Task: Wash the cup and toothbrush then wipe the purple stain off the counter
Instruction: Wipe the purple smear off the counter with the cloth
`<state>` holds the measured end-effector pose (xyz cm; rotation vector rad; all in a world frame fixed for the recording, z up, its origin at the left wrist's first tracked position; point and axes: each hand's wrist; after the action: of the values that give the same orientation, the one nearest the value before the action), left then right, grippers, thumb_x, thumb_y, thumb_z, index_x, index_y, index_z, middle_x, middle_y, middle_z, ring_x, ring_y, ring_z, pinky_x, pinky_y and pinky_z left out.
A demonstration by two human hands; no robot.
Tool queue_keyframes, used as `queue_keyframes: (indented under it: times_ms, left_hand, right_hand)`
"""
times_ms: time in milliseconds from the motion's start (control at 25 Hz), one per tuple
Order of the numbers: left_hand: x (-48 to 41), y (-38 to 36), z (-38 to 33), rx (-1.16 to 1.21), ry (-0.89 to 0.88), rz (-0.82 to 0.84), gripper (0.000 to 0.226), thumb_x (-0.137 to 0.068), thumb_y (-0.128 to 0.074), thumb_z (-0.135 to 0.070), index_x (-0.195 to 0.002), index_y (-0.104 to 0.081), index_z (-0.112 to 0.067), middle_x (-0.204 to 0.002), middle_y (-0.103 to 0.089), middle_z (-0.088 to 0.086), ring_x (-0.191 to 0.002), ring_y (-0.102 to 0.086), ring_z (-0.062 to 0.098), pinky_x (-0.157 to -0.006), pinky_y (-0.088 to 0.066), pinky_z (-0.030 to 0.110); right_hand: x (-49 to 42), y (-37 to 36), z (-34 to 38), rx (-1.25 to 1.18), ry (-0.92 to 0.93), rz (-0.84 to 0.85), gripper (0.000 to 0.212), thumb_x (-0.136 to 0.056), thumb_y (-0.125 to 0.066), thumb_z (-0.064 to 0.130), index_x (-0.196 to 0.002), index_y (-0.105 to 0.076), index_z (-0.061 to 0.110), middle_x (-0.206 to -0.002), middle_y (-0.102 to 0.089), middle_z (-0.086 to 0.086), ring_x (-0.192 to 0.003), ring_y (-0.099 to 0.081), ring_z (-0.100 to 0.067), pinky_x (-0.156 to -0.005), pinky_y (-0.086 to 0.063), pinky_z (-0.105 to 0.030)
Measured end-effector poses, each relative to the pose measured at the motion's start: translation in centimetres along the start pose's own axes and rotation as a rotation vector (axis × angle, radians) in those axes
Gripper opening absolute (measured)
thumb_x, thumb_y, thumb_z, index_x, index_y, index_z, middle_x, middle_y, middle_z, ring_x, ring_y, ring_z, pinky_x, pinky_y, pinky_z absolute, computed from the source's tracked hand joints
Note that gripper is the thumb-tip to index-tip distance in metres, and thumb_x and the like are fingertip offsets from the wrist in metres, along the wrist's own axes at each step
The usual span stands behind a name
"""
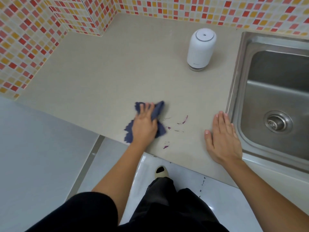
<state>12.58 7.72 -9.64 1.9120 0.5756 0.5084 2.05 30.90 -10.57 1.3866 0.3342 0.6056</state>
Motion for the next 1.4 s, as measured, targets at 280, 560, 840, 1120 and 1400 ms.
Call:
queue_keyframes:
  times_ms: [280, 560, 840, 1120, 1400]
  left_hand:
    - [8.4, -3.6, -5.8, -0.205, -0.407, 0.172, 0.061, -0.085, -0.036, -0.05, -0.142, -0.04, -0.028, -0.15, -0.038, 0.007, -0.138, -0.034, 0.032, -0.104, -0.038, 0.05]
    - [-1.6, -1.7, -4.5, -0.176, 0.166, 0.047, 0.059, -0.094, -0.025, -0.052, -0.149, -0.009, -0.038, -0.16, -0.001, -0.001, -0.146, 0.007, 0.029, -0.115, -0.004, 0.055]
    - [9.6, -3.0, -3.4, -0.214, -0.334, 0.12, 0.061, -0.083, -0.035, -0.041, -0.143, -0.035, -0.028, -0.15, -0.036, 0.006, -0.138, -0.033, 0.033, -0.102, -0.037, 0.054]
    - [1.6, -4.2, -8.7, -0.233, -0.072, 0.088, 0.062, -0.092, -0.033, -0.04, -0.15, -0.011, -0.03, -0.16, -0.004, 0.006, -0.146, 0.001, 0.03, -0.116, -0.01, 0.05]
    - [10.9, -3.2, -3.5, -0.245, -0.438, 0.098, 0.058, -0.085, -0.035, -0.04, -0.142, -0.039, -0.03, -0.149, -0.039, 0.005, -0.139, -0.03, 0.028, -0.103, -0.037, 0.053]
  right_hand:
    - [0.0, 0.8, -0.4, -0.155, 0.018, 0.049, 0.076, -0.083, 0.006, 0.046, -0.147, -0.002, 0.006, -0.157, 0.003, -0.005, -0.141, 0.012, -0.008, -0.116, 0.005, -0.029]
    - [0.1, 0.6, -0.3, -0.085, 0.02, 0.039, 0.077, -0.083, 0.003, 0.046, -0.148, -0.003, 0.005, -0.157, 0.001, -0.009, -0.144, 0.009, -0.016, -0.117, 0.003, -0.032]
    - [0.0, 0.7, -0.5, -0.177, 0.031, 0.042, 0.075, -0.084, 0.003, 0.046, -0.148, -0.002, 0.007, -0.158, 0.003, -0.005, -0.143, 0.012, -0.011, -0.116, 0.005, -0.029]
    - [-0.3, 0.8, -1.2, -0.53, -0.02, -0.019, 0.078, -0.081, -0.005, 0.051, -0.148, -0.004, 0.011, -0.158, -0.002, 0.0, -0.142, 0.001, -0.004, -0.115, -0.001, -0.021]
    - [5.1, 1.2, -4.5, -0.159, 0.065, 0.025, 0.071, -0.087, -0.004, 0.05, -0.149, -0.005, 0.014, -0.157, -0.002, 0.003, -0.143, 0.003, -0.008, -0.117, -0.001, -0.032]
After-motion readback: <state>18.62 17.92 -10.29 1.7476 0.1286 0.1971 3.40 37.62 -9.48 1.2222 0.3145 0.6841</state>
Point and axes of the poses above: each hand's wrist, its own x-axis away from the middle knuckle, its own y-axis out of the back of the hand, z = x × y
